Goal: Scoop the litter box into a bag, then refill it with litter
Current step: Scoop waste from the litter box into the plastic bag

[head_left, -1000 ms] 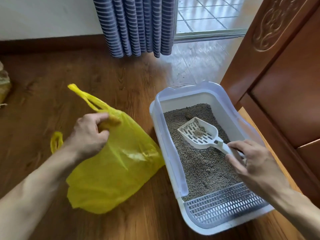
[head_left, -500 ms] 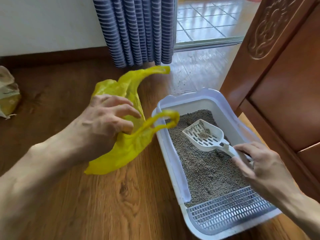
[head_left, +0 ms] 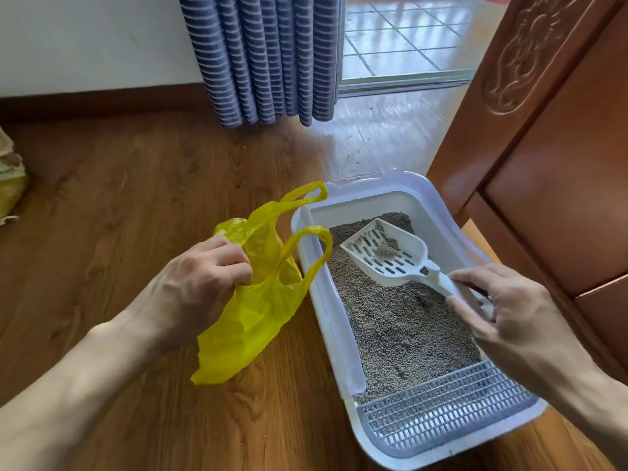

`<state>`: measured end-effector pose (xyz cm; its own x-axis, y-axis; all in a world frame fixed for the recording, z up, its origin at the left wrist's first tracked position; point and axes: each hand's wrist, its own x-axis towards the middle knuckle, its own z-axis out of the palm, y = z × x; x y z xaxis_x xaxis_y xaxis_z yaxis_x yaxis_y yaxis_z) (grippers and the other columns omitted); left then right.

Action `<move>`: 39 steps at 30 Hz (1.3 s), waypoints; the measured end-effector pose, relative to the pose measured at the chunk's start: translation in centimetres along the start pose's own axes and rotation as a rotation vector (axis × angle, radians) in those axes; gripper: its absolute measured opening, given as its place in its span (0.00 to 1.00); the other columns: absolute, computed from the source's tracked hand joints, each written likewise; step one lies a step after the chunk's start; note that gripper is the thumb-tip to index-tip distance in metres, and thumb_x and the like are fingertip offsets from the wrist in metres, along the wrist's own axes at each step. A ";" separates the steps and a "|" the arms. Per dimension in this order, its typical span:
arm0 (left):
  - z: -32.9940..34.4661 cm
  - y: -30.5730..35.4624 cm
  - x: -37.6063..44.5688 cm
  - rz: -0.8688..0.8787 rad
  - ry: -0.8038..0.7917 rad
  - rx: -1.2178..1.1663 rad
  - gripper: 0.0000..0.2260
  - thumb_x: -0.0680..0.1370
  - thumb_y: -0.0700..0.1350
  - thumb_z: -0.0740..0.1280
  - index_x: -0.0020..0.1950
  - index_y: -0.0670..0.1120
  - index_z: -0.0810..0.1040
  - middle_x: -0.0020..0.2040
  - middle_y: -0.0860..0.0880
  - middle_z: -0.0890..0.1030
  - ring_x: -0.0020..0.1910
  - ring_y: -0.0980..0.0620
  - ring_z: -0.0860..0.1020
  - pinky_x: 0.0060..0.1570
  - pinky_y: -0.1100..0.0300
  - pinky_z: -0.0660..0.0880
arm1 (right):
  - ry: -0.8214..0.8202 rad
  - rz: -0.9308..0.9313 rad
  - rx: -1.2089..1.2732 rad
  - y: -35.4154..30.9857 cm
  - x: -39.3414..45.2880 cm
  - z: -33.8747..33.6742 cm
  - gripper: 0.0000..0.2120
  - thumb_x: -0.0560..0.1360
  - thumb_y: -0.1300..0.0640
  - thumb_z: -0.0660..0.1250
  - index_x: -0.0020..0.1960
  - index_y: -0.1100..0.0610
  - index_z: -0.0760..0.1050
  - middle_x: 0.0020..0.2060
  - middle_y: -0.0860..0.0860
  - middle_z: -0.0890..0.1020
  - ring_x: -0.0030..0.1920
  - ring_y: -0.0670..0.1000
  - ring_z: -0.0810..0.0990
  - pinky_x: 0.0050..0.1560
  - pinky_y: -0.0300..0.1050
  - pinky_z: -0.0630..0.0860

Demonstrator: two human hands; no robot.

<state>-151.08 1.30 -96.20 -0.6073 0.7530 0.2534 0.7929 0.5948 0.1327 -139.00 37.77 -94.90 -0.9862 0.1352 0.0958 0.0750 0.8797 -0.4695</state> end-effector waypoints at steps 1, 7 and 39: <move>0.0 0.1 0.0 -0.003 0.000 -0.010 0.09 0.70 0.32 0.75 0.42 0.45 0.82 0.46 0.51 0.82 0.46 0.46 0.78 0.39 0.53 0.80 | -0.016 -0.011 -0.003 -0.3 0.0 -0.2 0.11 0.73 0.52 0.70 0.55 0.50 0.79 0.45 0.43 0.79 0.42 0.42 0.80 0.43 0.35 0.76; 0.5 0.8 -0.4 -0.025 -0.037 -0.126 0.09 0.74 0.44 0.61 0.40 0.49 0.80 0.48 0.56 0.81 0.43 0.52 0.80 0.36 0.56 0.79 | -0.027 -0.083 -0.007 -1.5 0.7 -1.0 0.12 0.73 0.50 0.68 0.55 0.51 0.80 0.46 0.43 0.80 0.43 0.43 0.80 0.47 0.45 0.79; -0.6 0.9 -2.6 0.005 -0.109 -0.118 0.12 0.72 0.30 0.73 0.44 0.46 0.78 0.51 0.49 0.79 0.49 0.48 0.78 0.36 0.51 0.79 | -0.204 -0.484 -0.334 -11.6 5.9 4.0 0.07 0.73 0.48 0.65 0.48 0.49 0.78 0.41 0.48 0.75 0.46 0.54 0.77 0.41 0.48 0.75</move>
<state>-148.76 -0.35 -96.16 -0.5998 0.7860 0.1501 0.7927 0.5580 0.2454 -146.28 26.53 -92.42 -0.9258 -0.3756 0.0438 -0.3781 0.9190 -0.1118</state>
